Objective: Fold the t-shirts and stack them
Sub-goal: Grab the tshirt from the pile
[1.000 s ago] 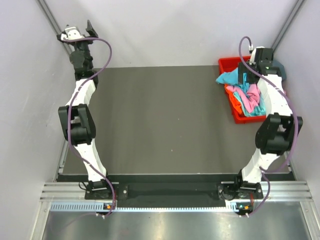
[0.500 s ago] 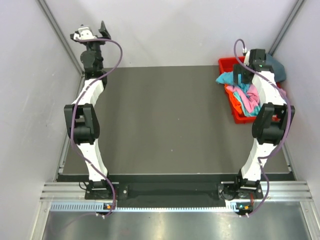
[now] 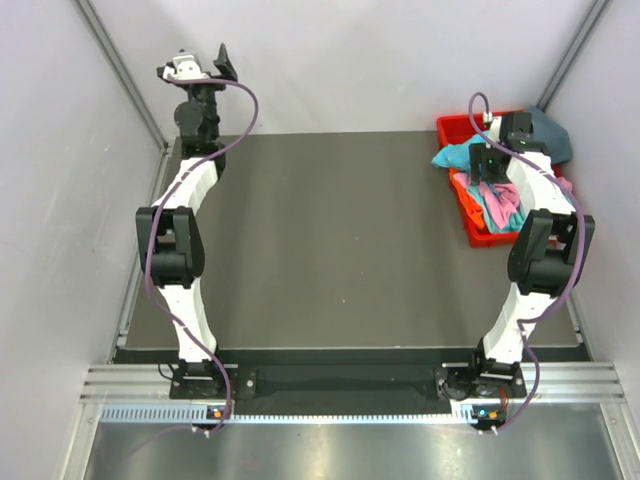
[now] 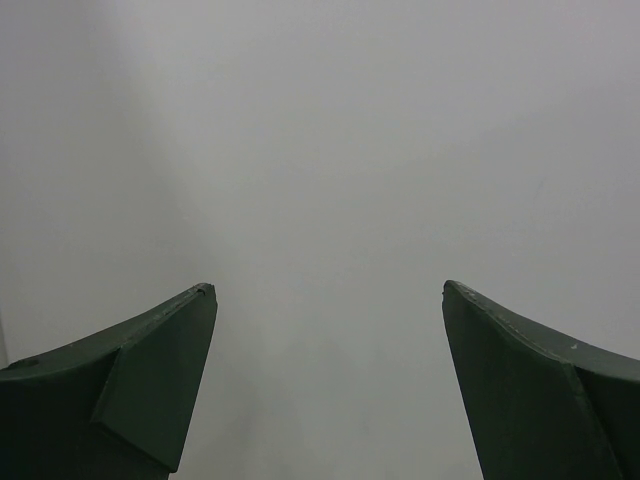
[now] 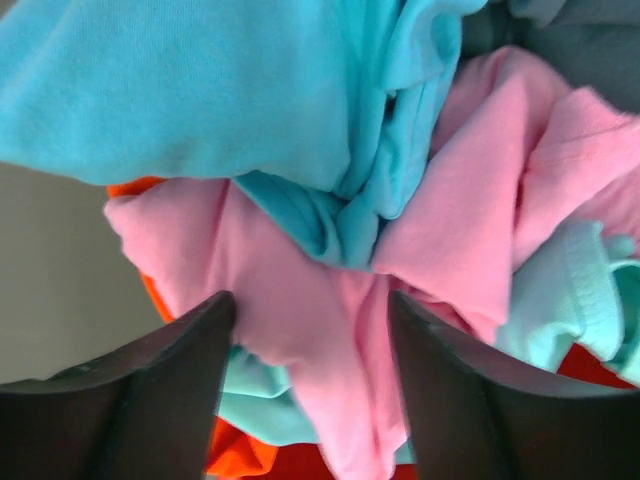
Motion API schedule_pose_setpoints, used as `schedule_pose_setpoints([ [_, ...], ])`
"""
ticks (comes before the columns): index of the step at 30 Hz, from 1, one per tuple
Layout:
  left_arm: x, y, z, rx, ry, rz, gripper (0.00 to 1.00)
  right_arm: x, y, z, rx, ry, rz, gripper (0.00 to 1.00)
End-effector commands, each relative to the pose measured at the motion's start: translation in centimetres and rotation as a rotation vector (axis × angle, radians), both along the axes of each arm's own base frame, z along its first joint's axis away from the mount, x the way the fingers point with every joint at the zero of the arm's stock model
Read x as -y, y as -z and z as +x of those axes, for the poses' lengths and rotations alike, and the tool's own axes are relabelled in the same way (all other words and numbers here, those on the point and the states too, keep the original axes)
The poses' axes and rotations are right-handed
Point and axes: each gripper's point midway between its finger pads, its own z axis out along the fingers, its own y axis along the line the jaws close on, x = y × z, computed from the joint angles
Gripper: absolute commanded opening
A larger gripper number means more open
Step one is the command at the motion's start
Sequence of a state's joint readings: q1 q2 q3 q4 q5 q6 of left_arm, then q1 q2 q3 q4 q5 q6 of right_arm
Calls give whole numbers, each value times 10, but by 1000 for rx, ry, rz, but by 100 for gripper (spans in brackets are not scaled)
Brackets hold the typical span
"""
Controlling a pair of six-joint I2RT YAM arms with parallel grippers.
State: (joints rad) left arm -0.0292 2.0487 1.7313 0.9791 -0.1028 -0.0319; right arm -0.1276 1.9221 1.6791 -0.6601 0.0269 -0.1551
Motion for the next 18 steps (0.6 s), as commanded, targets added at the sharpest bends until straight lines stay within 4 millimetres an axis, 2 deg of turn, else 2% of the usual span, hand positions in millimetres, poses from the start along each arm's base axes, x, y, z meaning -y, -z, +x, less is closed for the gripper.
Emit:
schedule_pose_setpoints([
  [1,12,-9,-6,42,25,-10,99,1,-16,-7,23,-3,14,60],
  [3,15,-10,-7,43,29,-10,99,-4,-16,-7,22,-21,41,53],
  [6,18,-10,-9,40,34,-10,99,-9,-18,-8,27,-38,63,52],
  [8,19,-9,-10,38,37,-10,99,-14,-19,-9,28,-59,82,40],
  [9,20,-10,-10,38,39,-10,99,-14,-22,-9,33,-64,83,26],
  [12,23,-17,-13,52,43,-11,99,-14,-36,-7,63,-77,73,1],
  [14,25,-24,-15,67,46,-12,99,-11,-50,-3,94,-75,65,0],
  [17,28,-40,-19,104,53,-14,99,-7,-86,4,183,-69,45,0],
  [18,28,-46,-20,116,53,-14,99,-6,-107,9,232,-68,38,0],
])
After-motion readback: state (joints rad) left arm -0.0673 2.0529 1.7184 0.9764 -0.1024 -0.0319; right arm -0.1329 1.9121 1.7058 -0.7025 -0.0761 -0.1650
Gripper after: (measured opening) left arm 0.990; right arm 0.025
